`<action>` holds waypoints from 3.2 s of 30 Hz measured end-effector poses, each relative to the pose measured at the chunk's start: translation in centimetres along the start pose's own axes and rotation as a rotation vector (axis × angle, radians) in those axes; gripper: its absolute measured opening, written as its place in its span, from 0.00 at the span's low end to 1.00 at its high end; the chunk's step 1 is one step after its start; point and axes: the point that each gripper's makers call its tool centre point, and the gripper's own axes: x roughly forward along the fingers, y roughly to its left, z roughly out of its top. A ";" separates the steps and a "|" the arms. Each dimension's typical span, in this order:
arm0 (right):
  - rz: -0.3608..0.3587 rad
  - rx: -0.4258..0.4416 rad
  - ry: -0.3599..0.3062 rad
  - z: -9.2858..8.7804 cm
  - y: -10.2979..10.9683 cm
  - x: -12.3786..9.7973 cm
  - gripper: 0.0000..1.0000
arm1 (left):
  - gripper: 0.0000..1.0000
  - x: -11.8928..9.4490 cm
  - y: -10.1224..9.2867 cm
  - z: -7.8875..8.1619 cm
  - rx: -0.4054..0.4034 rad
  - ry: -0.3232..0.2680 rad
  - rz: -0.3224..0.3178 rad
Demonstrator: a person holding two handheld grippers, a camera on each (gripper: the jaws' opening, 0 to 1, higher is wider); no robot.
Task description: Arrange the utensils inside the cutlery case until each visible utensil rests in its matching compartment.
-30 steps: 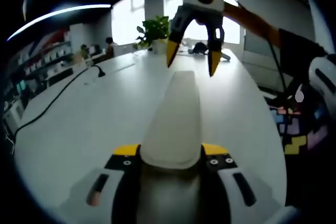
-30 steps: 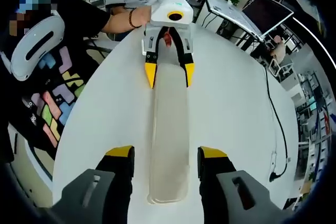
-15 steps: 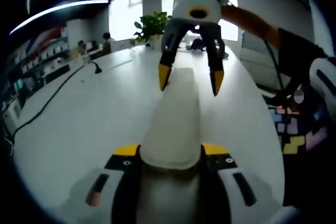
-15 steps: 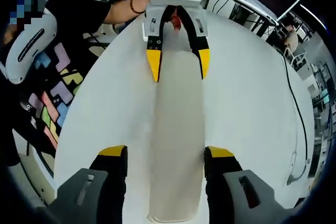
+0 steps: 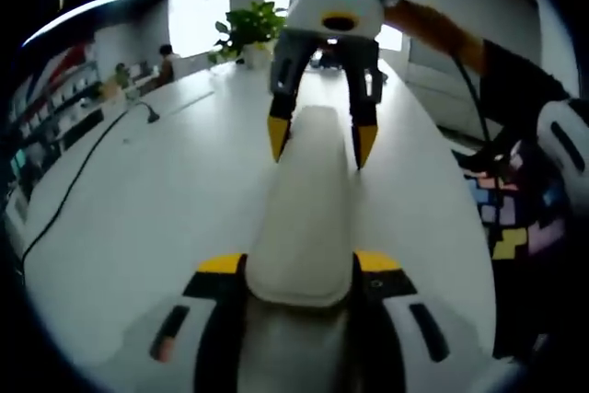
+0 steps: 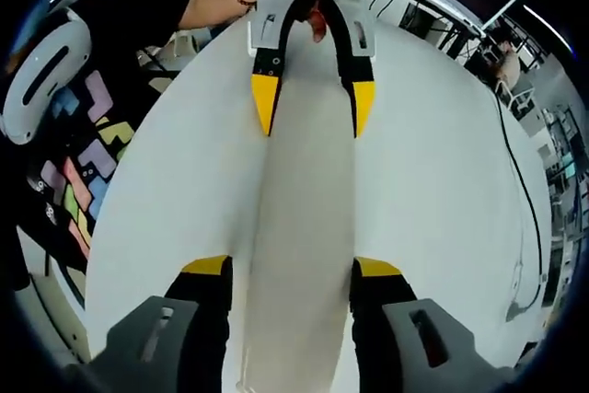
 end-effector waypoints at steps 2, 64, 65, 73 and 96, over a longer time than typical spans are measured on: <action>-0.004 0.016 -0.005 -0.1 0.1 0.0 0.51 | 0.47 0.2 0.1 0.1 0.008 0.012 -0.011; -0.032 0.190 0.002 -0.7 0.2 0.1 0.47 | 0.46 1.8 0.3 0.0 0.235 0.741 -0.151; -0.041 0.188 0.004 -0.7 0.1 0.0 0.46 | 0.46 1.9 0.3 0.0 0.236 0.747 -0.150; -0.054 0.221 0.014 -1.6 0.4 -1.4 0.44 | 0.46 1.9 0.4 0.0 0.243 0.788 -0.150; -0.075 0.347 0.037 -4.6 1.0 -5.0 0.29 | 0.45 1.7 0.5 -0.1 0.259 0.773 -0.165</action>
